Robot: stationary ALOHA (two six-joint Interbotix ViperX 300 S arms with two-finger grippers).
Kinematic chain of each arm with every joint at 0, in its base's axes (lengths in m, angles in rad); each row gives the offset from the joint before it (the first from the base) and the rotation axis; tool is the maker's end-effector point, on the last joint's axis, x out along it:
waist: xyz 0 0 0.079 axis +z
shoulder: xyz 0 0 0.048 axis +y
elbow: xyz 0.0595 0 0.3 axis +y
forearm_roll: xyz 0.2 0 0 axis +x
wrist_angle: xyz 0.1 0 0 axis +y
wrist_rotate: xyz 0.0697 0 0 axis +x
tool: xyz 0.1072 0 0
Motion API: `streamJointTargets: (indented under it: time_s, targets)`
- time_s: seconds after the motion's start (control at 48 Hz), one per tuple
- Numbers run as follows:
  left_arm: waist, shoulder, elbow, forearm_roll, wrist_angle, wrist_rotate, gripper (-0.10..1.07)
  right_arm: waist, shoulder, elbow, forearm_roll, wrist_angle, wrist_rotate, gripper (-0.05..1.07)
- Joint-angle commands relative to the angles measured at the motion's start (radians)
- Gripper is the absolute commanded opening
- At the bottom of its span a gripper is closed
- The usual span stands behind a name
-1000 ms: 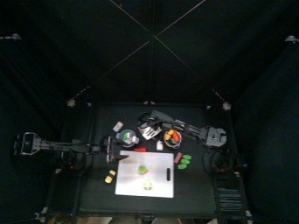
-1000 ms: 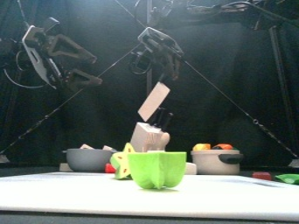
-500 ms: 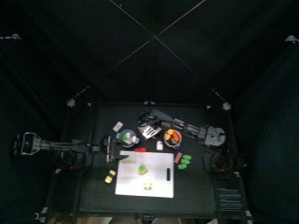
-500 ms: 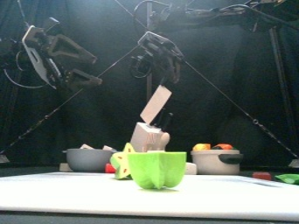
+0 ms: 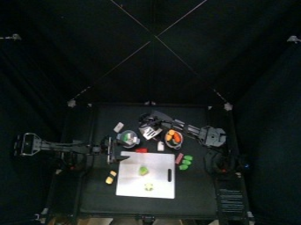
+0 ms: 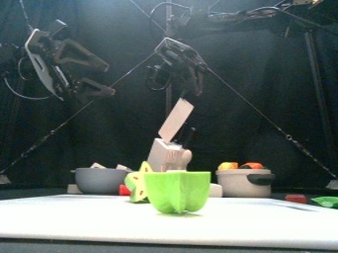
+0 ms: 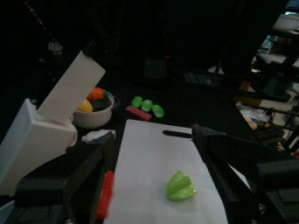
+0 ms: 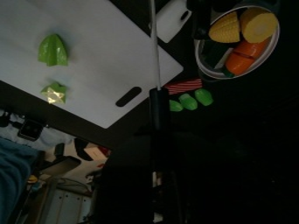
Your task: Place cleaver back into holder
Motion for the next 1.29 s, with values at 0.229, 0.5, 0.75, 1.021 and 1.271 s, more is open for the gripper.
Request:
streamJointTargets:
  time_s: [0.229,0.5,0.75,1.021,1.271]
  targets:
    - [0.003,-0.002,-0.012,0.000,-0.003,0.000,1.02,-0.003,-0.023,0.014,0.003,0.005,-0.003,0.40]
    - [0.005,-0.002,-0.011,-0.002,-0.003,0.000,1.02,-0.003,-0.028,0.009,0.005,0.006,0.002,0.40]
    - [0.005,-0.002,-0.011,0.000,-0.003,0.000,1.02,-0.002,-0.029,0.006,0.025,0.005,0.003,0.40]
    - [0.003,-0.003,-0.011,0.000,-0.003,0.000,1.02,-0.003,-0.026,0.006,0.023,0.006,0.002,0.40]
    - [0.003,-0.002,-0.011,0.000,-0.003,0.000,1.02,-0.003,-0.023,0.005,0.025,0.006,0.002,0.40]
